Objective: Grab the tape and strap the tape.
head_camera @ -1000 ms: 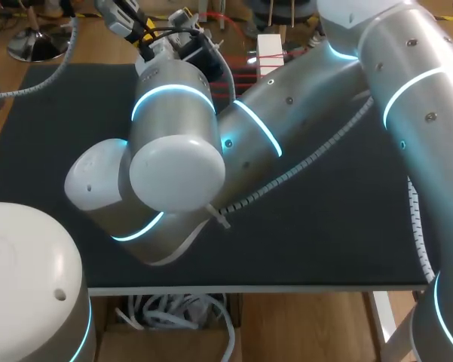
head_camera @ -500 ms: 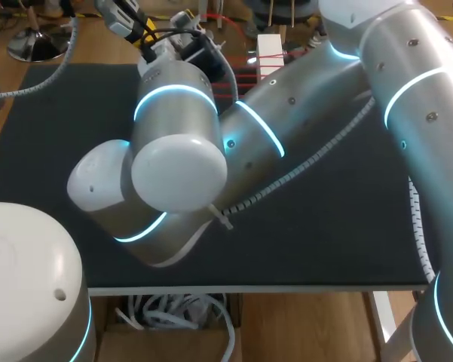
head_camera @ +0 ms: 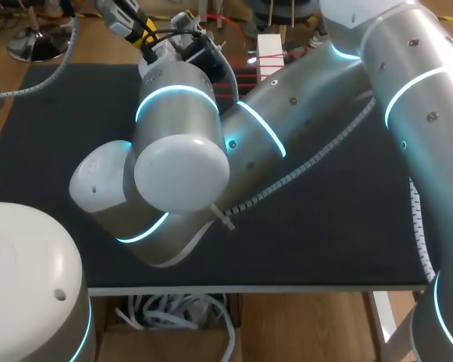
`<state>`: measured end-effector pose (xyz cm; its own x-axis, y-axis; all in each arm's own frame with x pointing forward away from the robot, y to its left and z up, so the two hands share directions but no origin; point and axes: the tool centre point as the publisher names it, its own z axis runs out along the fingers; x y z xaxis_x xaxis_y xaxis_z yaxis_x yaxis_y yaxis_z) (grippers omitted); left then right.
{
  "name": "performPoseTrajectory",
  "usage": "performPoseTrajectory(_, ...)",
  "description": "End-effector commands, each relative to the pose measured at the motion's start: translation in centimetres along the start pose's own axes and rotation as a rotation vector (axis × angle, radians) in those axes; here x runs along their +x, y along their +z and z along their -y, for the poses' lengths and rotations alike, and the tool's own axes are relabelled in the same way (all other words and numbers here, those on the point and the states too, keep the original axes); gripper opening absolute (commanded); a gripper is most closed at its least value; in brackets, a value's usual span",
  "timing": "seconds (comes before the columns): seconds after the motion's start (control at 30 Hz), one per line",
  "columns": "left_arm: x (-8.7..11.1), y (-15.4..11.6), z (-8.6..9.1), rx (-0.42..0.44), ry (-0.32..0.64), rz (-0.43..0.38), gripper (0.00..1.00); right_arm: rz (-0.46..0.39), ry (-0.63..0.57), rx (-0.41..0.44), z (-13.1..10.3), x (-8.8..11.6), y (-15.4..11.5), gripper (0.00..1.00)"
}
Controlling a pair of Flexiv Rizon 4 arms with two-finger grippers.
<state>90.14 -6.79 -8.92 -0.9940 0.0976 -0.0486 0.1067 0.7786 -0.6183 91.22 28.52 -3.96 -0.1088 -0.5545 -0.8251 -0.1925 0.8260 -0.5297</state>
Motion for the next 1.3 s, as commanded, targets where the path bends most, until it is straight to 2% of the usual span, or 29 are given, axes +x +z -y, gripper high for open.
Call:
performPoseTrajectory(0.03,0.0,-0.1,0.1,-0.004,-0.001,-0.003,0.0,0.002,-0.006,0.001,0.0,-0.1,0.1,0.0)
performPoseTrajectory(1.13,0.0,-0.1,0.1,-0.004,-0.001,-0.003,0.0,0.002,-0.012,-0.017,-1.4,0.0,0.3,0.0)
performPoseTrajectory(1.3,0.0,-0.1,0.1,-0.004,-0.001,-0.003,0.0,-0.009,-0.018,-0.019,-1.7,0.6,0.5,0.0)
